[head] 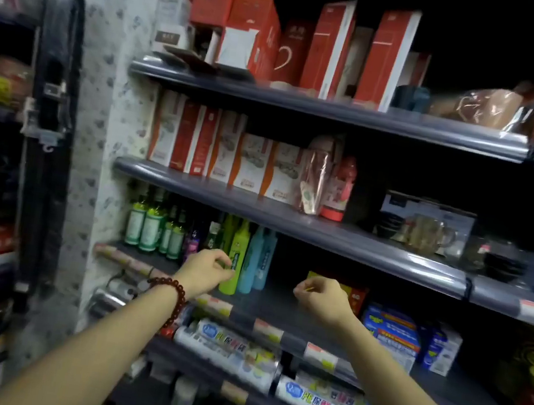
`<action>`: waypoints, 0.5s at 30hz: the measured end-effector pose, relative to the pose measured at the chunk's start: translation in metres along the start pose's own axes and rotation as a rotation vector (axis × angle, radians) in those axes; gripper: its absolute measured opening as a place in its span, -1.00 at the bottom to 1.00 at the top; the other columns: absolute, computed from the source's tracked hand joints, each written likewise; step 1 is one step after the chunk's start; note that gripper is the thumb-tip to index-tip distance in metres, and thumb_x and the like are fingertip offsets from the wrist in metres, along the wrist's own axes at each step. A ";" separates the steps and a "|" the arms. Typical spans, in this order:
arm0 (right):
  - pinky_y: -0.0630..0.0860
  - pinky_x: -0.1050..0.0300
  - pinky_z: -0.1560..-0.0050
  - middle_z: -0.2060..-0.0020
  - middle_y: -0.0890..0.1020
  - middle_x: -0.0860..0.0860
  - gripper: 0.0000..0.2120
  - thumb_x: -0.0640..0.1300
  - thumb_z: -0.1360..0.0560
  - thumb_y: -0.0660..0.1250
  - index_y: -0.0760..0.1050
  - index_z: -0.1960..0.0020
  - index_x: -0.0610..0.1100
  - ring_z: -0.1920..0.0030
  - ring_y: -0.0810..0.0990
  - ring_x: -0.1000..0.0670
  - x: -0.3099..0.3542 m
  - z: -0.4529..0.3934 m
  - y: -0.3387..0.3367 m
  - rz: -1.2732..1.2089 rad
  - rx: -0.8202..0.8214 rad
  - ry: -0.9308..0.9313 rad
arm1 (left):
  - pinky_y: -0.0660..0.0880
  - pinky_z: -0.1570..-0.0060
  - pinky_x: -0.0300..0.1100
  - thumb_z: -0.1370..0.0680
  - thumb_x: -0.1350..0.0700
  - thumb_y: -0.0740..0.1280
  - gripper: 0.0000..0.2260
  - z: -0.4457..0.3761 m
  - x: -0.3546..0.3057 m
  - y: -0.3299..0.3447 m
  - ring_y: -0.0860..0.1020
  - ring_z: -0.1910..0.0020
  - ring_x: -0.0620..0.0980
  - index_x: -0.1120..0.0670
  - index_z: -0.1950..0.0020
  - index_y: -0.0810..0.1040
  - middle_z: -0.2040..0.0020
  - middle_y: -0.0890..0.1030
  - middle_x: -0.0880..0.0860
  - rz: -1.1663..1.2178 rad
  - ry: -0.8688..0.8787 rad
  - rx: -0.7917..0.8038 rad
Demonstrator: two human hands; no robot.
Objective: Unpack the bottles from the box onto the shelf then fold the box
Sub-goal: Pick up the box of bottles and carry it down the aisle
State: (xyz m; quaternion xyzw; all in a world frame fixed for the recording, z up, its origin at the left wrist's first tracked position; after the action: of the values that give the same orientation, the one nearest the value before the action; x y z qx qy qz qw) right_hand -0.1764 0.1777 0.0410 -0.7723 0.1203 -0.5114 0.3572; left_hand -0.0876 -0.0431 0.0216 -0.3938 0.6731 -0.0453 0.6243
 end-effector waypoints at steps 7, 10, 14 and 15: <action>0.45 0.15 0.13 0.29 0.61 -0.01 -0.87 -0.18 -0.48 0.33 0.56 0.25 -0.07 0.16 0.54 0.00 0.022 0.013 0.101 -0.024 0.249 -0.076 | 0.47 0.12 -0.19 -0.48 0.07 0.40 -0.88 0.069 0.095 -0.044 0.56 0.08 0.01 0.06 0.02 0.57 0.16 0.58 0.00 -0.012 -0.210 -0.120; 0.48 0.04 0.08 0.25 0.59 -0.08 -0.83 -0.20 -0.49 0.34 0.52 0.28 -0.10 0.16 0.54 -0.03 0.043 0.026 0.150 -0.037 0.342 -0.111 | 0.47 0.26 -0.26 -0.48 0.11 0.42 -0.90 0.105 0.129 -0.071 0.52 0.25 -0.06 0.08 0.05 0.56 0.24 0.55 -0.02 -0.017 -0.292 -0.182; 0.50 0.04 0.11 0.26 0.57 -0.10 -0.79 -0.21 -0.50 0.32 0.49 0.31 -0.12 0.20 0.53 -0.04 0.073 0.047 0.219 -0.040 0.475 -0.171 | 0.42 0.22 -0.22 -0.49 0.12 0.40 -0.90 0.153 0.179 -0.109 0.52 0.19 -0.01 0.10 0.03 0.57 0.14 0.57 0.08 -0.046 -0.419 -0.240; 0.46 0.15 0.18 0.28 0.55 -0.11 -0.82 -0.22 -0.50 0.32 0.48 0.28 -0.15 0.26 0.52 0.00 0.080 0.054 0.238 -0.054 0.512 -0.182 | 0.42 0.21 -0.23 -0.49 0.11 0.40 -0.89 0.166 0.193 -0.119 0.53 0.14 -0.01 0.10 0.02 0.58 0.12 0.58 0.06 -0.057 -0.456 -0.259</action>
State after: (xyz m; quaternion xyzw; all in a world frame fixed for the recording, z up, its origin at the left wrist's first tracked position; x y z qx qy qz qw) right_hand -0.0511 -0.0132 -0.0752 -0.7026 -0.0662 -0.4630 0.5363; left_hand 0.1319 -0.1664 -0.1039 -0.4893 0.5037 0.1137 0.7028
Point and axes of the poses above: each hand's wrist, its own z-axis away from the middle knuckle, its own y-axis out of the palm, x = y × z, the point moved 10 cm from there along -z, towards the middle knuckle
